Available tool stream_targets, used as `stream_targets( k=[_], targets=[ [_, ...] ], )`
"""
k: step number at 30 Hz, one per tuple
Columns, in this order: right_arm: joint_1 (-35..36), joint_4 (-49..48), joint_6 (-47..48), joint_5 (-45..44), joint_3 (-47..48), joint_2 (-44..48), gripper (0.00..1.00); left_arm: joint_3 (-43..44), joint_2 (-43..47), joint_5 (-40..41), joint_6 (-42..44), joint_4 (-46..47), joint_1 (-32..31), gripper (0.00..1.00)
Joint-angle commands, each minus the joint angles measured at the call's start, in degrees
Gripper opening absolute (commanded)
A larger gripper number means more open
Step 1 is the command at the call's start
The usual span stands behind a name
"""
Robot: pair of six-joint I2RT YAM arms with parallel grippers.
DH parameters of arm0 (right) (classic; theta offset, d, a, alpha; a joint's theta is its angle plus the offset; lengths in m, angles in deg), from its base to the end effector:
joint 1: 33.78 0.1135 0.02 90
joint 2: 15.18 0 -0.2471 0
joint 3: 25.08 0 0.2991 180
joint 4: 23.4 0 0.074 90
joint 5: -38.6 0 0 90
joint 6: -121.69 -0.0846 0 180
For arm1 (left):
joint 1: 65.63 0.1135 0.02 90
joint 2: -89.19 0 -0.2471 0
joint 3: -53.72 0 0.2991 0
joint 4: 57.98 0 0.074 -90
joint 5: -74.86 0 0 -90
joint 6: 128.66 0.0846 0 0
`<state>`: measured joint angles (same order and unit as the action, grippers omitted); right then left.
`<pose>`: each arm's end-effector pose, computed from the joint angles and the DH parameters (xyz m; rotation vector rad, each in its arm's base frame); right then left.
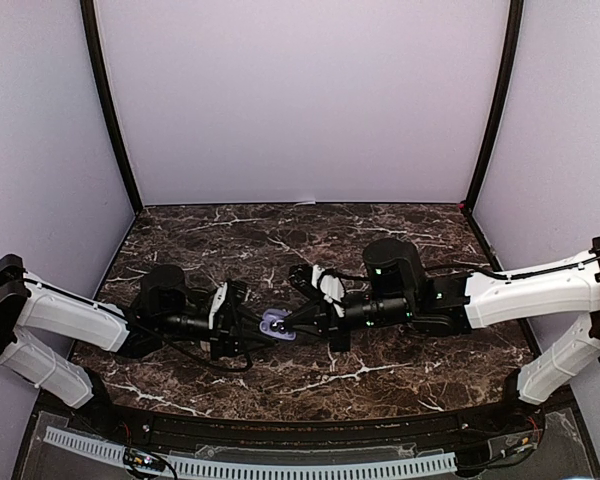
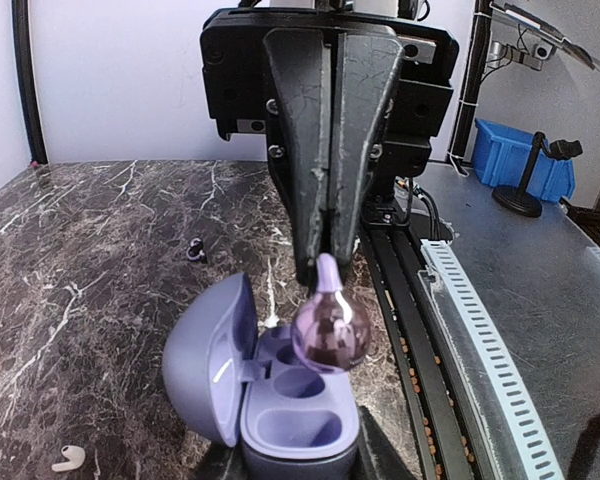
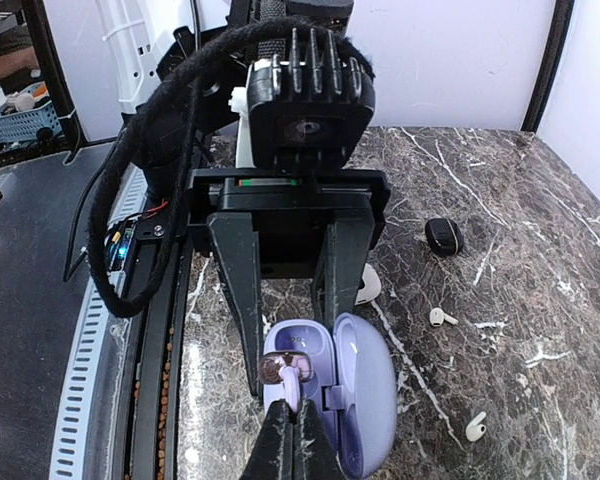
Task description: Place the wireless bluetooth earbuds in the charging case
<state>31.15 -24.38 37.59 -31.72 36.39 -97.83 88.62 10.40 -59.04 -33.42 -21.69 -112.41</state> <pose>0.1486 0.3848 0.1974 -1.3725 1.5076 1.0011 0.1773 -0.2743 0.1307 1.2913 1.2715 -1.1746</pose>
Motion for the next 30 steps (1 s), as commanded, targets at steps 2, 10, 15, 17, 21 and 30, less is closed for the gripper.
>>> stream_targets(
  k=[2, 10, 15, 17, 21, 30],
  targets=[
    [0.79, -0.68, 0.94, -0.52, 1.49, -0.31, 0.00, 1.01, 0.60, -0.40, 0.90, 0.38, -0.42, 0.14],
    [1.07, -0.56, 1.03, -1.04, 1.14, -0.19, 0.00, 1.16, 0.61, -0.31, 0.98, 0.26, -0.60, 0.14],
    [1.02, -0.64, 1.14, -1.31, 1.24, -0.31, 0.00, 1.19, 0.22, -0.22, 1.18, 0.91, -0.77, 0.14],
    [1.09, -0.59, 1.29, -1.32, 1.46, -0.55, 0.00, 1.15, 0.05, -0.30, 1.16, 1.17, -0.76, 0.14],
    [1.16, -0.50, 1.34, -1.31, 1.97, -0.99, 0.00, 0.99, -0.05, -0.55, 1.18, 1.44, -0.85, 0.14],
    [1.42, -0.03, 1.38, -1.53, 2.54, -1.70, 0.00, 1.01, -0.31, -0.70, 1.46, 1.96, -0.85, 0.14]
  ],
)
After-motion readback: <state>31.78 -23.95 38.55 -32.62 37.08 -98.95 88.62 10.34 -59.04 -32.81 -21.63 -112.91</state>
